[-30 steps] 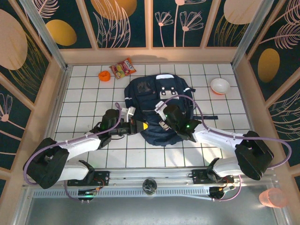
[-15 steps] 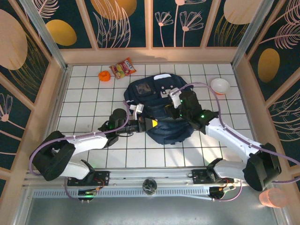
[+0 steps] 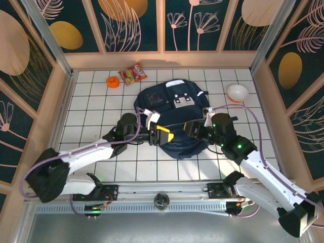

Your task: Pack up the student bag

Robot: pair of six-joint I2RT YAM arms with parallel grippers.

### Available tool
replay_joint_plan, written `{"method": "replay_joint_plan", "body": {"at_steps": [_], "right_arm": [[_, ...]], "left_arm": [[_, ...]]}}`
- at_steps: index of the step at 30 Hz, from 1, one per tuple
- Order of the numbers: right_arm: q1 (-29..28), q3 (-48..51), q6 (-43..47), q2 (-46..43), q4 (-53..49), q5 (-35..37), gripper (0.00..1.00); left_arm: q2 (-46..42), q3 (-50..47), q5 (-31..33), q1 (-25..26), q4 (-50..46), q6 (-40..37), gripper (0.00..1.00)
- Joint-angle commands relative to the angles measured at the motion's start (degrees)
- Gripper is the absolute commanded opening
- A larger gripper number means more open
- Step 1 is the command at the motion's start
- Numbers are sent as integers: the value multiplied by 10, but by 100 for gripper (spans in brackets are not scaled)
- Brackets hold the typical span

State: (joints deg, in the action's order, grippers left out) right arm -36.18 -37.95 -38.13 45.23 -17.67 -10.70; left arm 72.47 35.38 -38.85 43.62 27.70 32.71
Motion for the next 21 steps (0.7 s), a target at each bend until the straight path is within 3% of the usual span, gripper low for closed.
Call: {"method": "replay_joint_plan", "body": {"at_steps": [1,5,10,14,21], "right_arm": [[1,21,-60,-6,-7,-16,50],[2,33,-55,0,10,-23,50],[3,35,-40,10,29,-33,50],[2,35,-29,15,39,-36,50],[2,43,-20,15,50,-46,50]], "left_arm": [[-62,30,30,2,-181,-319,68],[-88,48,122,2,-300,-557,75],[-40,75,185,2,-370,-773,83],[15,103,225,2,-360,-847,91],[99,129,223,2,-303,-901,93]]}}
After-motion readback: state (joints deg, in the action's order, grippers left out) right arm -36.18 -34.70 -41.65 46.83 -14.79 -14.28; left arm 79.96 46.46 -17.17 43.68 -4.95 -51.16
